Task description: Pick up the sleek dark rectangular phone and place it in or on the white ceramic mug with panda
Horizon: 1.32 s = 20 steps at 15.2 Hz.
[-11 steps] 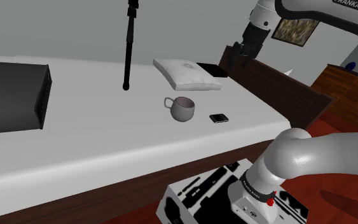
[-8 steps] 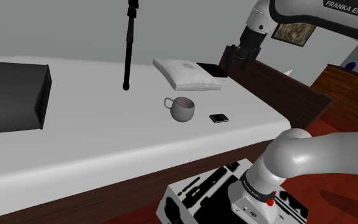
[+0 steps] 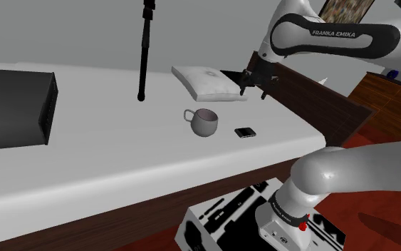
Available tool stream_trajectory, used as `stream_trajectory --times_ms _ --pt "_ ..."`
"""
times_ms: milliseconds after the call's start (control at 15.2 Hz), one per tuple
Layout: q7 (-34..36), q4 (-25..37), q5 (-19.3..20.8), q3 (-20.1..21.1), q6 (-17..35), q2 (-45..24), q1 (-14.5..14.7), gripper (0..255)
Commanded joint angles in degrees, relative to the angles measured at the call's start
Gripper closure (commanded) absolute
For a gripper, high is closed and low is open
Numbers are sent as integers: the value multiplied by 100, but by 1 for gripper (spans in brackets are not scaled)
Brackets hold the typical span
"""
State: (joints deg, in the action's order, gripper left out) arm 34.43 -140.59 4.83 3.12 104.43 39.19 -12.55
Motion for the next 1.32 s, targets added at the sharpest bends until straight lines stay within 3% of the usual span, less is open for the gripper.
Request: stream_trajectory --times_ms 0,726,1254 --pt "647 -241 -54 41 287 -136 -254 0" --pt "3904 -1338 -465 216 2008 -1227 -1467 0" --pt "4038 -1704 -446 239 2810 -1676 -1535 0"
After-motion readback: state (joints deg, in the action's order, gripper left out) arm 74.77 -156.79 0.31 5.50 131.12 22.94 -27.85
